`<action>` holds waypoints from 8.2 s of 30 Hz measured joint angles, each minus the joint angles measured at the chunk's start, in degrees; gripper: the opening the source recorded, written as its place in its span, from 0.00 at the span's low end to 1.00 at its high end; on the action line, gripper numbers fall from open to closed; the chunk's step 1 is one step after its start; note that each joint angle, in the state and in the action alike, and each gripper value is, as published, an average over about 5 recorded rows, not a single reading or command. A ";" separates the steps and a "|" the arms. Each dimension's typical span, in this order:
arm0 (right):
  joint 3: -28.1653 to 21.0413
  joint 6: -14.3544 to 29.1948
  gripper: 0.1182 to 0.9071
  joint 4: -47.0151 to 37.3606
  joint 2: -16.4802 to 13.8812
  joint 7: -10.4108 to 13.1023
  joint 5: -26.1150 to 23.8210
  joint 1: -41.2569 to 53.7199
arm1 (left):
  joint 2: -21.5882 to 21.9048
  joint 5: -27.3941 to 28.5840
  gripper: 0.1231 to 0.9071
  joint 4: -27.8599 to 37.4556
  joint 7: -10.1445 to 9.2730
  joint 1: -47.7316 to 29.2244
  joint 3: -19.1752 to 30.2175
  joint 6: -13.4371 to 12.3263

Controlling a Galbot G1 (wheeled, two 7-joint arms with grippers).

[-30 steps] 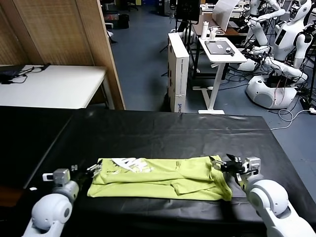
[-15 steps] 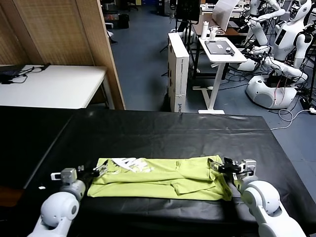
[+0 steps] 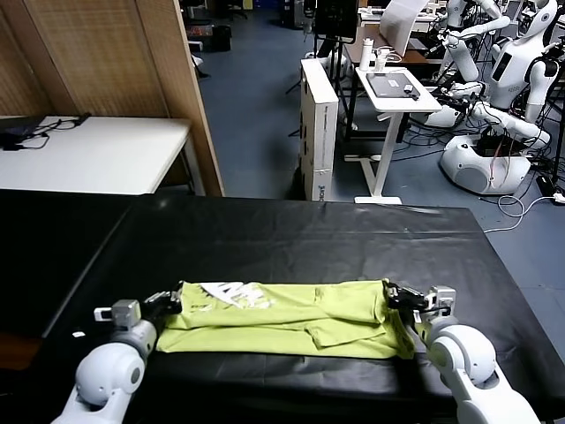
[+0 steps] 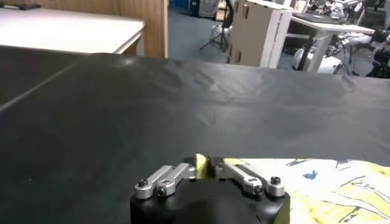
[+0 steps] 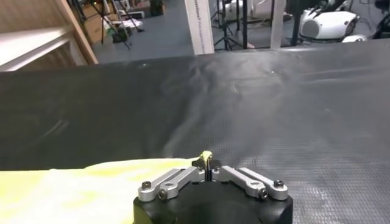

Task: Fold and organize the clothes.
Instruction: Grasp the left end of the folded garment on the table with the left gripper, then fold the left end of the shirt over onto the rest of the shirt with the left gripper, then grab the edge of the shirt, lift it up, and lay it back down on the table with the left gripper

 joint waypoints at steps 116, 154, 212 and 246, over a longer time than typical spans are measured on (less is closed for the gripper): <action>12.71 9.85 1.00 17.52 -3.65 -10.12 0.46 -20.80 | 8.65 -13.29 0.08 -6.04 7.13 12.37 -13.74 4.63; 13.68 12.06 1.00 18.58 3.24 -10.33 -7.52 -24.79 | -11.27 -15.08 0.08 -14.63 -1.90 3.00 15.23 8.70; -14.04 14.82 1.00 10.74 -2.65 -12.24 -22.19 -6.55 | -10.60 7.57 1.00 -13.14 4.70 7.20 6.58 -6.31; 2.17 18.93 1.00 23.64 -1.97 -9.39 -7.25 -19.02 | -16.61 7.13 1.00 -5.10 5.72 9.12 2.36 -14.16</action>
